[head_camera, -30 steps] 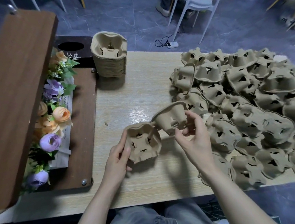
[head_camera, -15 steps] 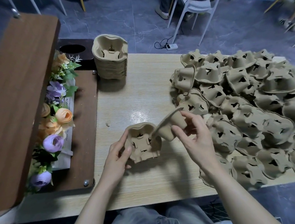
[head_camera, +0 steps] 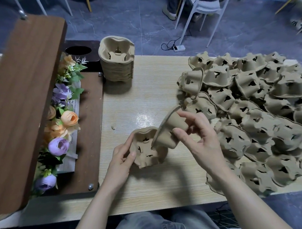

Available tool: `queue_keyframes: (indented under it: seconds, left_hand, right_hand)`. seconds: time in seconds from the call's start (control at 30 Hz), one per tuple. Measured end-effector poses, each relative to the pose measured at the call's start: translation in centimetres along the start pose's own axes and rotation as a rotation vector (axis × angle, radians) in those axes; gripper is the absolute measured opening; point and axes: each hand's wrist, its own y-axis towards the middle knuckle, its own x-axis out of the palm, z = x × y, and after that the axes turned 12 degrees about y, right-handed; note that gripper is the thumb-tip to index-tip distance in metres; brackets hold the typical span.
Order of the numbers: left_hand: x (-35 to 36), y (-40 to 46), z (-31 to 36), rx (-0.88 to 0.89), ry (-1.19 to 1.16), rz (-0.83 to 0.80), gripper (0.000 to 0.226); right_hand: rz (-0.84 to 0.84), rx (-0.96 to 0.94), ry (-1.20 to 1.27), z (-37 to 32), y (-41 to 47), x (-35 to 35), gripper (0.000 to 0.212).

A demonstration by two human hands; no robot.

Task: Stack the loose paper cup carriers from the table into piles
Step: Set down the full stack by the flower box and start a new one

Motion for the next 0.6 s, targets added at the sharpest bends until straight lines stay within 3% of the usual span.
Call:
queue_keyframes:
  seconds: [0.2, 0.3, 0.43, 0.6]
  left_hand:
    - [-0.1, 0.6, 0.1, -0.074, -0.246, 0.061, 0.020]
    - [0.0, 0.4, 1.3, -0.128, -0.349, 0.067, 0.022]
    - [0.1, 0.3, 2.1, -0.097, -0.304, 0.052, 0.021]
    - [-0.2, 0.6, 1.0, -0.125, -0.354, 0.052, 0.021]
  right_hand:
    - [-0.117, 0.239, 0.306, 1.6, 0.0, 1.3, 0.037]
    - [-0.171, 0.285, 0.335, 1.8, -0.1, 2.5, 0.031]
    - [-0.220, 0.313, 0.371, 1.6, -0.1, 3.3, 0.035]
    - [-0.183, 0.321, 0.365, 1.8, 0.0, 3.4, 0.033]
